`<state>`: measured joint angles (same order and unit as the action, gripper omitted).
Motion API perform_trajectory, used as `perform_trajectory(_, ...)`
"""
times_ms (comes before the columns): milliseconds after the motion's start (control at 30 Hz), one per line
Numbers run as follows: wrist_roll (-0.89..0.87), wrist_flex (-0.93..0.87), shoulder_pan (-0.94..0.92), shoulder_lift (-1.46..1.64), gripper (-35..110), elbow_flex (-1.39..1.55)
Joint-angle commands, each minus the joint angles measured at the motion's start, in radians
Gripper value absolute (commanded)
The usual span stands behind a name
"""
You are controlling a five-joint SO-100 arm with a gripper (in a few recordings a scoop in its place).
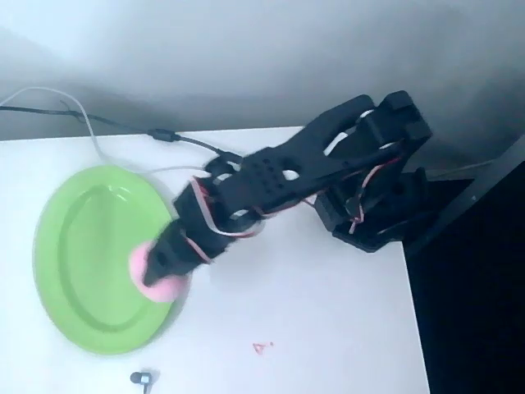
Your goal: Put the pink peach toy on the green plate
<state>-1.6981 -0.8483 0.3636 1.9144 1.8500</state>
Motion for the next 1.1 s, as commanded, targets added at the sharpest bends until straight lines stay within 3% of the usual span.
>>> perform_trajectory(0,0.095,-0.018,-0.058,-0.097,0,-0.121)
perform_trajectory(333,0.199,-0.012,-0.161,-0.261,0,-0.15)
perform_trajectory(567,0.17,0.123,-0.161,-0.402,0,-0.186)
perform_trajectory(867,0.178,0.123,-0.153,-0.517,0,-0.295)
perform_trajectory(1000,0.143,0.123,-0.153,-0.517,38,-0.305)
perform_trajectory(1067,0.144,0.123,-0.153,-0.514,46,-0.305)
